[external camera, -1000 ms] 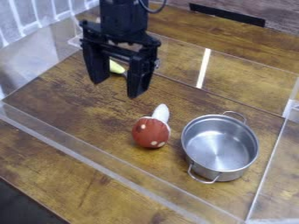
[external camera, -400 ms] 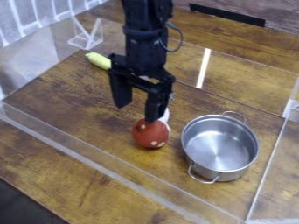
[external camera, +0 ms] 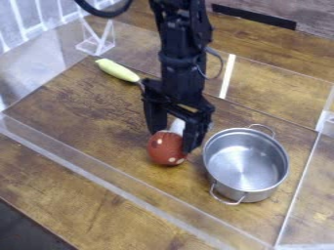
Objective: Put the mushroom in the silver pot
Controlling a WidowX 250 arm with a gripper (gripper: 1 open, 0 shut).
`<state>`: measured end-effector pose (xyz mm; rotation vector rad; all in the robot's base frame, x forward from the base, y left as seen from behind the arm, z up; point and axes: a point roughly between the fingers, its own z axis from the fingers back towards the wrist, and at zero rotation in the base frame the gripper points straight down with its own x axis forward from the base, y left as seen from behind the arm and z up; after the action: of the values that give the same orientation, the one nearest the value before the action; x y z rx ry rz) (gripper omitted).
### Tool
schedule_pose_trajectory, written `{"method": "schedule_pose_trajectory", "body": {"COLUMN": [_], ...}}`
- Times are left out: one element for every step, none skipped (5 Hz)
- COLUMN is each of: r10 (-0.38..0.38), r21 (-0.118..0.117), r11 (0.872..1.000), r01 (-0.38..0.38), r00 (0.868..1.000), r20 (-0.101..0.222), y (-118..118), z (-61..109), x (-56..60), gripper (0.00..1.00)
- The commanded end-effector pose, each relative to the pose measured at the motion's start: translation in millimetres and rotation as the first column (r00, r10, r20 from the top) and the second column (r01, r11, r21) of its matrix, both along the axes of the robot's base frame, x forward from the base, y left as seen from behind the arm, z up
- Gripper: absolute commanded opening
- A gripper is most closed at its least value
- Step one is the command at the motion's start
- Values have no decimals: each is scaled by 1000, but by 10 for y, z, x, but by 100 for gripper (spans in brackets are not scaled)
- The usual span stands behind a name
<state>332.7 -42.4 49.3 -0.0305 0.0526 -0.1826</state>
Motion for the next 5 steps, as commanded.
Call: {"method": "schedule_pose_trajectory", "body": {"r10": [-21,15,51,140,220], "r21": [-10,-16,-20,-23,-22], "r11": [1000,1000,999,990,975], "r01": [21,-15,-50,-139,-220], "r00": [999,999,998,989,975], "r20": [42,42,41,42,40], "y": [-153,-66,12,168,314], "z": [-11,-41,-17,-18,-33], "x": [66,97,93,150,216], "gripper": [100,0,0,0,0]}}
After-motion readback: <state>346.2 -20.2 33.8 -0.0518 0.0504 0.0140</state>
